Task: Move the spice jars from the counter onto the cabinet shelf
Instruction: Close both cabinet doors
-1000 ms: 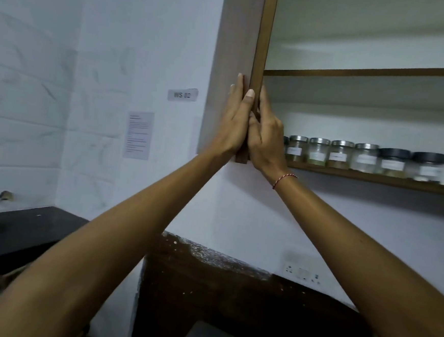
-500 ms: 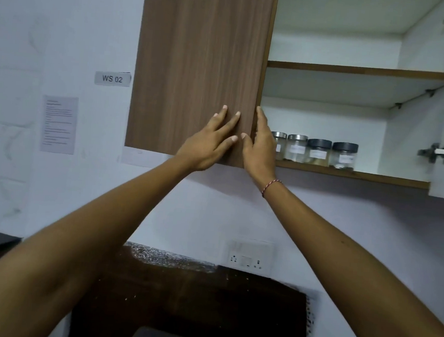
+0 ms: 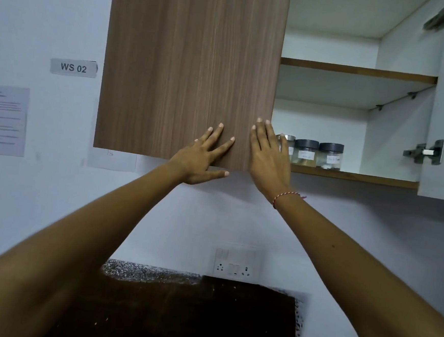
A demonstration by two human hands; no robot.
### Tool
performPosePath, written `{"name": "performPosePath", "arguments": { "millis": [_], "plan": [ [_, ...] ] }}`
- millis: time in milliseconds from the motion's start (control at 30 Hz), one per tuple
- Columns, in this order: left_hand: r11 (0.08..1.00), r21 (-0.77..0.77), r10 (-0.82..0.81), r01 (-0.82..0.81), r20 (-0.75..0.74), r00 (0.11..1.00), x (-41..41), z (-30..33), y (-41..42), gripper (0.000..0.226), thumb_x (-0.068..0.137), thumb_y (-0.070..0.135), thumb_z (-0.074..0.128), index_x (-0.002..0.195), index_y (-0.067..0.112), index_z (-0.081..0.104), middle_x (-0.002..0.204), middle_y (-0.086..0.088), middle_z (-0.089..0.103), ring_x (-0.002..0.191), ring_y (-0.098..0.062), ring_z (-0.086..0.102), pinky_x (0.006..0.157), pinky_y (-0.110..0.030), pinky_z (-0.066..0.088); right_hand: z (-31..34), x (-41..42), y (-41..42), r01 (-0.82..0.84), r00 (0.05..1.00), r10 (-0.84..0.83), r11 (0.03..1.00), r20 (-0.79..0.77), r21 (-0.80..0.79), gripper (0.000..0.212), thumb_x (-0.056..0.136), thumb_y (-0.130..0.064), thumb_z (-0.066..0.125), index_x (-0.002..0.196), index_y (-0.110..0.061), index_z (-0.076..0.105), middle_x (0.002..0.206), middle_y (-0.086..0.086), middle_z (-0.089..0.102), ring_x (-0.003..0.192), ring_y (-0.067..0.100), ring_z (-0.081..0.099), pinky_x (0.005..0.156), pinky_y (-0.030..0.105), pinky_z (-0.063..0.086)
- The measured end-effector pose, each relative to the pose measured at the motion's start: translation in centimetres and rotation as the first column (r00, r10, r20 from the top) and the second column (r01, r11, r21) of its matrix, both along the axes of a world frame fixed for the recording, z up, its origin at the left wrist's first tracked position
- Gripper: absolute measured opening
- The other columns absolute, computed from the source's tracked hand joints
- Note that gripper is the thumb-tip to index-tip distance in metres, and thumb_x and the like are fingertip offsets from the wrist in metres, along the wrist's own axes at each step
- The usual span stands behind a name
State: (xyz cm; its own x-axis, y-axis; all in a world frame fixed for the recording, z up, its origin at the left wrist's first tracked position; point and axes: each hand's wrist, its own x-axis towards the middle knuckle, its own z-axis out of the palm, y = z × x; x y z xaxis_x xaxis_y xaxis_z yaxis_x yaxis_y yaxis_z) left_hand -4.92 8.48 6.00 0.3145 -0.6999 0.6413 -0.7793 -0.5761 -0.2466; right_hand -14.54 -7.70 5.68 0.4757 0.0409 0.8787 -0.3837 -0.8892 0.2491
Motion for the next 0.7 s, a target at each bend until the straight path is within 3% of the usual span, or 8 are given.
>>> {"name": "performPosePath", "arguments": {
  "millis": [233, 400, 700],
  "plan": [
    [0.989, 0.118, 0.083, -0.090, 0.056, 0.995, 3.2, -0.2, -0.9, 0.086, 0.087, 0.057, 0.045, 0.147, 0.032, -0.012, 0.154, -0.006, -0.027, 0.145, -0.026, -0.014, 0.118, -0.045, 0.008, 0.2, 1.5, -0.8, 0.102, 0.987, -0.097, 0.994, -0.132, 0.032, 0.065, 0.095, -0.030, 0.039, 0.148, -0.006, 0.009, 0.158, 0.008, 0.001, 0.146, 0.022, 0.003, 0.114, 0.049, 0.017],
    [0.984, 0.135, 0.114, -0.113, -0.005, 0.993, 4.1, 0.0, -2.1, 0.083, 0.090, 0.048, 0.048, 0.148, 0.030, -0.007, 0.155, -0.005, -0.026, 0.145, -0.026, -0.015, 0.118, -0.045, 0.008, 0.0, 2.9, -1.2, 0.143, 0.966, -0.122, 0.986, -0.226, 0.082, 0.069, 0.092, -0.029, 0.046, 0.147, -0.006, 0.013, 0.159, 0.008, 0.001, 0.146, 0.024, 0.006, 0.114, 0.049, 0.019],
    [0.967, 0.176, 0.192, -0.183, -0.033, 0.981, 5.8, -0.3, -3.9, 0.087, 0.089, 0.042, 0.054, 0.148, 0.029, -0.009, 0.153, -0.004, -0.031, 0.143, -0.028, -0.020, 0.116, -0.047, 0.010, -0.2, 4.6, -3.3, 0.182, 0.918, -0.132, 0.978, -0.373, 0.104, 0.072, 0.089, -0.026, 0.051, 0.148, -0.024, 0.012, 0.159, 0.003, -0.004, 0.145, 0.028, 0.008, 0.109, 0.050, 0.026]
  ]
}}
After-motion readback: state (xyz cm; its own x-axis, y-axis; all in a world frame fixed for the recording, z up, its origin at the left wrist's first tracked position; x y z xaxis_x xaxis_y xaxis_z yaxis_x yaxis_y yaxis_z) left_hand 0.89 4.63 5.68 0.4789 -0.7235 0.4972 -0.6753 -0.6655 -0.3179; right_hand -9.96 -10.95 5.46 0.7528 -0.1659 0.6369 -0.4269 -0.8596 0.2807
